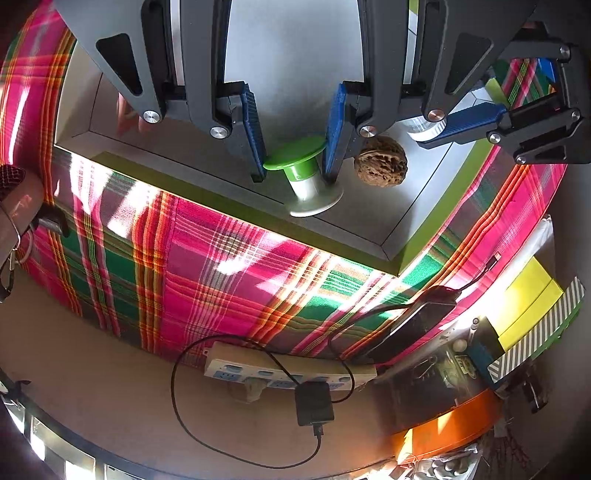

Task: Organize objects
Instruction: 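Carry the jar with the left tool while the right tool carries the spool into the box, then open the right tool to release the spool while the left tool releases the jar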

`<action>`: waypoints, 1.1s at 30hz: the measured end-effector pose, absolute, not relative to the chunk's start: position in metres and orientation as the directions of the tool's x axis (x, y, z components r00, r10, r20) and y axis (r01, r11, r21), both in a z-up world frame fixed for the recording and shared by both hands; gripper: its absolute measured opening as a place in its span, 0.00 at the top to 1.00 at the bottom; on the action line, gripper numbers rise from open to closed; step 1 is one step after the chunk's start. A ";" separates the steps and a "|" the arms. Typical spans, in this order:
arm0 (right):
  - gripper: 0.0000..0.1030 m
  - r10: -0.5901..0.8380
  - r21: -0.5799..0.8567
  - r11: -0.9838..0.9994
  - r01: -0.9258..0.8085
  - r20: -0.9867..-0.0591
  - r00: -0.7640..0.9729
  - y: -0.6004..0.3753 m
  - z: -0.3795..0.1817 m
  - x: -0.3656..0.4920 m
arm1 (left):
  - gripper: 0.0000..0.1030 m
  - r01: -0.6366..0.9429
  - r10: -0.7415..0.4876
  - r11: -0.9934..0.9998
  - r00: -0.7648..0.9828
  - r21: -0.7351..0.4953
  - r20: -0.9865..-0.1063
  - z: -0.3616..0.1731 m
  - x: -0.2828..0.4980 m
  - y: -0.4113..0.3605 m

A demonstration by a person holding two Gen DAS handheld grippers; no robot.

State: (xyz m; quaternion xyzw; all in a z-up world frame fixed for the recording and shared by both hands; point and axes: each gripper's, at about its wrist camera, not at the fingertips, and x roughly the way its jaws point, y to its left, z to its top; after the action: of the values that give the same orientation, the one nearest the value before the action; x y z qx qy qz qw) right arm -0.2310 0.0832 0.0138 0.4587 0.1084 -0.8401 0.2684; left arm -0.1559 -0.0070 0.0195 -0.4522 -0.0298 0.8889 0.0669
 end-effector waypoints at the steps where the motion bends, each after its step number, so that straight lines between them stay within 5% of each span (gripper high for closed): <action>1: 0.68 -0.350 0.062 -0.833 0.550 -0.829 -0.437 0.083 0.014 -0.231 | 0.83 -0.092 0.145 -0.989 -0.582 -0.113 -0.800 0.019 -0.156 -0.007; 33: 0.53 -0.350 0.062 -0.851 0.522 -0.807 -0.476 0.088 0.023 -0.226 | 0.74 -0.089 0.142 -0.990 -0.591 -0.111 -0.794 0.021 -0.154 -0.002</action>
State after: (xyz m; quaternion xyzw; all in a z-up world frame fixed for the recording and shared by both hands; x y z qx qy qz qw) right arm -0.2259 0.0881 0.0228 0.4436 0.0965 -0.8536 0.2554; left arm -0.1538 -0.0020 0.0209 -0.4474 -0.0295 0.8915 0.0649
